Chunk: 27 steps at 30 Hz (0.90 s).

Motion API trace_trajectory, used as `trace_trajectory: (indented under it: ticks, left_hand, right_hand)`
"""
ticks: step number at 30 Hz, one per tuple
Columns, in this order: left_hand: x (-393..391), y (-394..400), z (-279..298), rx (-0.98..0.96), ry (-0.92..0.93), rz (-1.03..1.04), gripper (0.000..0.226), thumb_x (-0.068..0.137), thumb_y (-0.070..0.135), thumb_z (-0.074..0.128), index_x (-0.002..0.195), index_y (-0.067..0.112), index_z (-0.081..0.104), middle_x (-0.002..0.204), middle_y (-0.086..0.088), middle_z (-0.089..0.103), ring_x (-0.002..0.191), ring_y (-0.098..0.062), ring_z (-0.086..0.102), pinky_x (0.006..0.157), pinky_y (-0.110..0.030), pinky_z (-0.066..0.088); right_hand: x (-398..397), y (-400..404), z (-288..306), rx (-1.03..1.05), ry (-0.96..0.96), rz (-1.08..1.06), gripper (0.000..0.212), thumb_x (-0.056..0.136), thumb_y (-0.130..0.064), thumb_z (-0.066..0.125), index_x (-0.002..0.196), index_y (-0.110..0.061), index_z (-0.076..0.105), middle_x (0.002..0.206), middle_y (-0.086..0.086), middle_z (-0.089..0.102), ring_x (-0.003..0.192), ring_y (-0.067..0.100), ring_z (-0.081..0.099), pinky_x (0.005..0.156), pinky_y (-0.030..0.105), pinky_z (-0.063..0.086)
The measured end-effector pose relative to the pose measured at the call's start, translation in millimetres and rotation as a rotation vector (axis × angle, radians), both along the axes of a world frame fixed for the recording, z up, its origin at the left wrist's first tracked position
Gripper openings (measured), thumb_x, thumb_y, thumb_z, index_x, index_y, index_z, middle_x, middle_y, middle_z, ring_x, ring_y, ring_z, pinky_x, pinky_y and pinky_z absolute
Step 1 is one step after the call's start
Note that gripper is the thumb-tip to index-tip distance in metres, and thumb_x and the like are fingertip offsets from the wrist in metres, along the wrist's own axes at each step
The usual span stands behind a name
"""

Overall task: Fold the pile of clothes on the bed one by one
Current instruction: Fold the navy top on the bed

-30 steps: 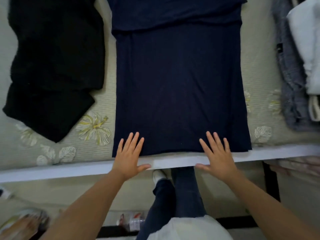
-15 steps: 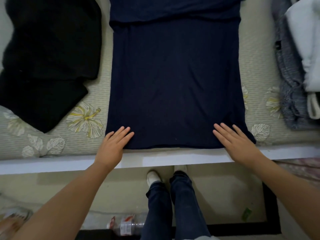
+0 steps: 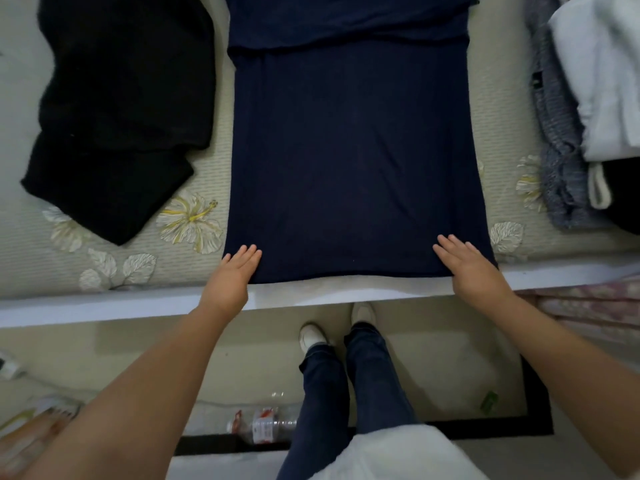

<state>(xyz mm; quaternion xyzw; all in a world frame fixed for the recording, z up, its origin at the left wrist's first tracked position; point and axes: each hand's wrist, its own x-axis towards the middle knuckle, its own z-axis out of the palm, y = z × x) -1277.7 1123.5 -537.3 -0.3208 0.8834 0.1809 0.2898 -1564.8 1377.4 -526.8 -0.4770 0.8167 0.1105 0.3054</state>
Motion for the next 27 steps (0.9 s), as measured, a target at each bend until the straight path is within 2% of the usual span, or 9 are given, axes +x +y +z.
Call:
trace_trajectory:
  ticks: [7, 10, 12, 14, 16, 17, 20, 23, 27]
  left_hand:
    - [55.9, 40.3, 49.0, 0.141, -0.195, -0.157, 0.077, 0.083, -0.016, 0.033, 0.146, 0.012, -0.001, 0.155, -0.004, -0.004, 0.142, -0.015, -0.002, 0.112, -0.027, -0.002]
    - [65.7, 45.0, 67.9, 0.195, -0.2, -0.174, 0.076, 0.082, -0.018, 0.031, 0.146, 0.012, 0.001, 0.155, -0.004, 0.0, 0.142, -0.015, 0.002, 0.112, -0.026, 0.0]
    - [56.7, 37.0, 79.1, 0.155, -0.146, -0.133, 0.075, 0.082, -0.017, 0.031, 0.146, 0.014, 0.006, 0.155, -0.003, 0.006, 0.142, -0.016, 0.007, 0.113, -0.026, 0.004]
    - [39.9, 25.2, 91.9, 0.089, -0.074, -0.012, 0.069, 0.083, -0.014, 0.032, 0.144, 0.017, 0.022, 0.151, -0.004, 0.023, 0.137, -0.022, 0.025, 0.108, -0.029, 0.022]
    - [16.7, 7.4, 103.8, -0.01, 0.029, 0.144, 0.049, 0.082, -0.009, 0.035, 0.122, 0.016, 0.05, 0.127, -0.009, 0.052, 0.11, -0.027, 0.05, 0.084, -0.034, 0.041]
    - [2.3, -2.4, 110.6, -0.082, 0.075, 0.191, 0.037, 0.081, -0.008, 0.037, 0.105, 0.013, 0.055, 0.112, -0.01, 0.058, 0.094, -0.026, 0.054, 0.071, -0.033, 0.041]
    - [-41.5, -35.3, 127.3, -0.226, 0.225, 0.333, 0.023, 0.076, -0.011, 0.039, 0.079, 0.01, 0.046, 0.086, -0.009, 0.055, 0.073, -0.025, 0.046, 0.058, -0.033, 0.034]
    - [-83.4, -70.3, 140.6, -0.219, 0.383, 0.49, 0.023, 0.075, -0.013, 0.038, 0.076, 0.011, 0.041, 0.08, -0.007, 0.045, 0.074, -0.025, 0.042, 0.06, -0.035, 0.034]
    - [-124.3, -124.2, 147.8, -0.123, 0.5, 0.584, 0.023, 0.078, -0.009, 0.04, 0.08, 0.012, 0.05, 0.087, -0.006, 0.051, 0.077, -0.024, 0.046, 0.065, -0.031, 0.035]
  right_hand:
    - [54.0, 42.8, 48.8, 0.308, -0.096, 0.102, 0.07, 0.088, 0.013, 0.028, 0.147, -0.012, 0.0, 0.155, 0.004, -0.006, 0.143, 0.015, -0.003, 0.113, 0.026, -0.003]
    - [60.5, 49.0, 68.3, 0.34, 0.032, 0.117, 0.065, 0.091, 0.007, 0.026, 0.147, -0.017, 0.002, 0.156, 0.001, -0.005, 0.143, 0.013, -0.002, 0.114, 0.035, -0.003]
    - [55.1, 43.0, 81.7, 0.309, 0.168, 0.021, 0.06, 0.094, 0.001, 0.024, 0.147, -0.019, 0.003, 0.156, -0.001, -0.003, 0.143, 0.013, 0.0, 0.114, 0.04, -0.001]
    - [45.9, 28.9, 94.2, 0.27, 0.255, -0.063, 0.056, 0.095, -0.004, 0.024, 0.147, -0.02, 0.008, 0.156, -0.001, 0.003, 0.143, 0.014, 0.004, 0.114, 0.042, 0.002]
    - [32.7, 7.2, 105.4, 0.244, 0.338, -0.071, 0.05, 0.096, -0.008, 0.026, 0.144, -0.018, 0.021, 0.155, 0.0, 0.01, 0.142, 0.02, 0.007, 0.114, 0.045, 0.003]
    - [25.5, -5.4, 110.8, 0.238, 0.379, -0.068, 0.045, 0.096, -0.009, 0.028, 0.14, -0.018, 0.03, 0.154, 0.002, 0.015, 0.141, 0.023, 0.01, 0.113, 0.048, 0.003]
    - [0.0, -46.8, 124.8, 0.17, 0.476, -0.127, 0.033, 0.092, -0.009, 0.038, 0.121, -0.017, 0.053, 0.14, 0.008, 0.039, 0.132, 0.027, 0.028, 0.112, 0.051, 0.008]
    - [-34.5, -91.9, 132.5, 0.047, 0.501, -0.199, 0.03, 0.089, -0.005, 0.041, 0.111, -0.012, 0.061, 0.122, 0.011, 0.05, 0.12, 0.029, 0.039, 0.112, 0.05, 0.008]
    - [-95.0, -141.6, 138.0, -0.067, 0.488, -0.225, 0.024, 0.084, 0.002, 0.044, 0.099, -0.004, 0.063, 0.104, 0.016, 0.057, 0.108, 0.031, 0.046, 0.111, 0.05, 0.004]
